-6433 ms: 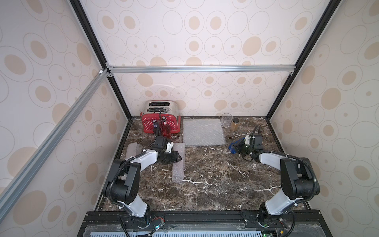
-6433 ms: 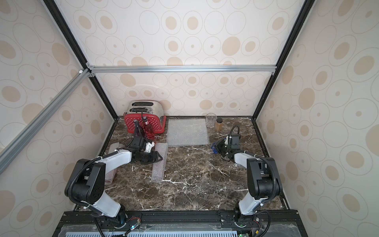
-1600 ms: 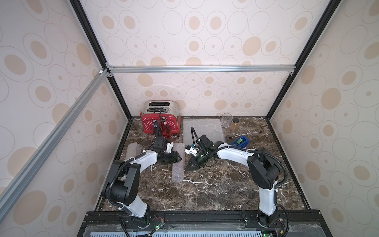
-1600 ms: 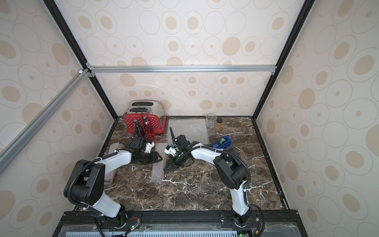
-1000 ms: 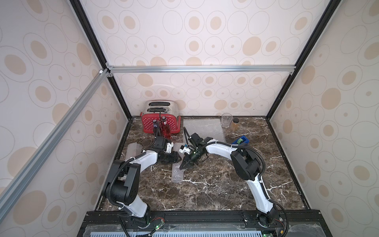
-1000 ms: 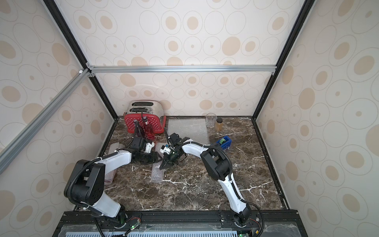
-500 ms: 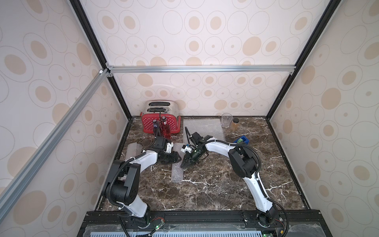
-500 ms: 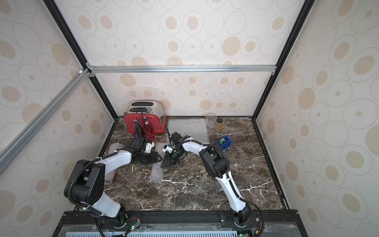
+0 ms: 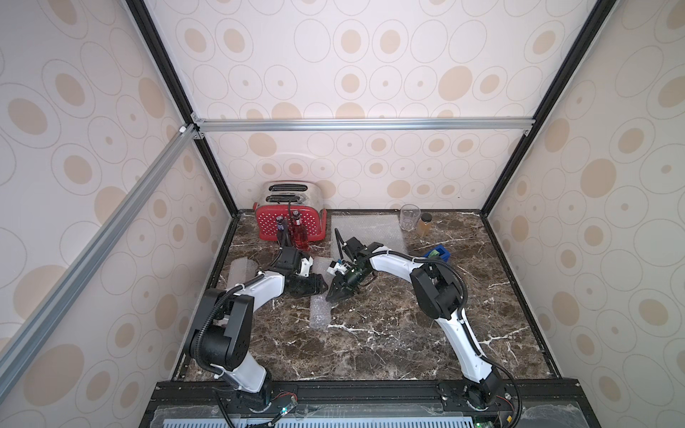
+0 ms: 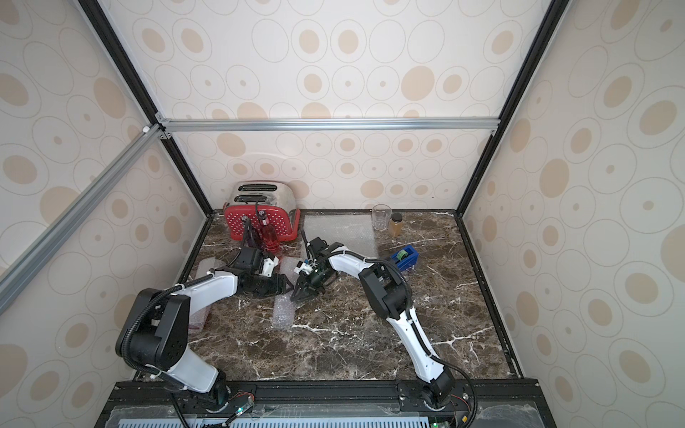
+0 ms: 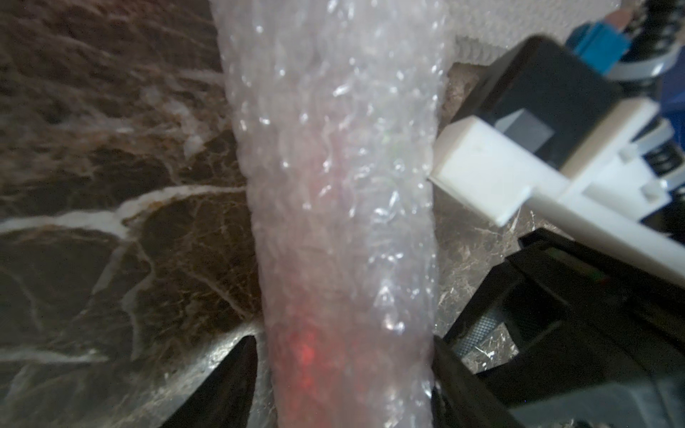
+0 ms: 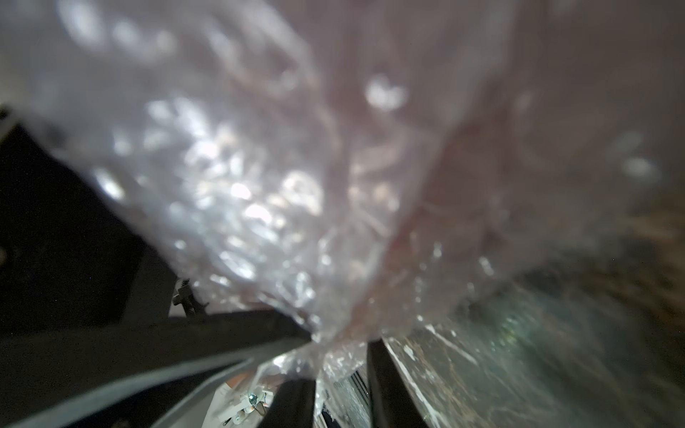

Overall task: Wrap wine bottles in bubble wrap
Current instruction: Stick the tape on the bubble wrap.

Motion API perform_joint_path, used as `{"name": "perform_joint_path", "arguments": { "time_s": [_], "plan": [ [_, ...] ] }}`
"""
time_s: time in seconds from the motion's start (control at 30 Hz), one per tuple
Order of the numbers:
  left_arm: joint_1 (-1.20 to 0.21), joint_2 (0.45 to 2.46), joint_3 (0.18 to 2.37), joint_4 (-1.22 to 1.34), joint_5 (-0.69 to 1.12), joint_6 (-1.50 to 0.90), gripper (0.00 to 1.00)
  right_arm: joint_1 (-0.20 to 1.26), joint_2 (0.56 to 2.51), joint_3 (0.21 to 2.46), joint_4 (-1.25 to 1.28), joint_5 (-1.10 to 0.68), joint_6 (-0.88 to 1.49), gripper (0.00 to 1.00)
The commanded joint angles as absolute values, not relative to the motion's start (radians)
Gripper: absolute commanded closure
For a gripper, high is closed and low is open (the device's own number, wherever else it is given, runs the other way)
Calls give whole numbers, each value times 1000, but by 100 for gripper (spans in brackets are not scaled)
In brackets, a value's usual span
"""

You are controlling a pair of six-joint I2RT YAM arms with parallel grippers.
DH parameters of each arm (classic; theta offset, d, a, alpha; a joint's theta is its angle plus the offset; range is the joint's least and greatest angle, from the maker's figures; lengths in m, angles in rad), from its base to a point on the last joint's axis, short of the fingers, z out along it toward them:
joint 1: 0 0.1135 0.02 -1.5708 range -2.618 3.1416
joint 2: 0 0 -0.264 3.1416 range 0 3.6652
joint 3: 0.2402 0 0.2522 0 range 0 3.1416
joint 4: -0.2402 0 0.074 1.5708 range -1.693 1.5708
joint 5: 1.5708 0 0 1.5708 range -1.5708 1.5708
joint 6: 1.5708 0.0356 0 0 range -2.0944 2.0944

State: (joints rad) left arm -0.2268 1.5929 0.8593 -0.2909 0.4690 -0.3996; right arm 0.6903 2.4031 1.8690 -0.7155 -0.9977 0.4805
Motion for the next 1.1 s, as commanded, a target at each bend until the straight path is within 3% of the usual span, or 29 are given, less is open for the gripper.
{"name": "perform_joint_path", "arguments": {
  "time_s": [0.0,0.23,0.77,1.07],
  "plan": [
    [-232,1553,883,-344,479,-376,21,677,2440,1889,-707,-956,463,74],
    [-232,1543,903,-341,552,-379,11,678,2442,1890,-713,-955,454,75],
    [-257,1525,887,-382,573,-283,6,678,2450,1907,-721,-959,448,77],
    [-257,1516,868,-402,470,-269,28,678,2453,1914,-727,-960,445,77]
  ]
}}
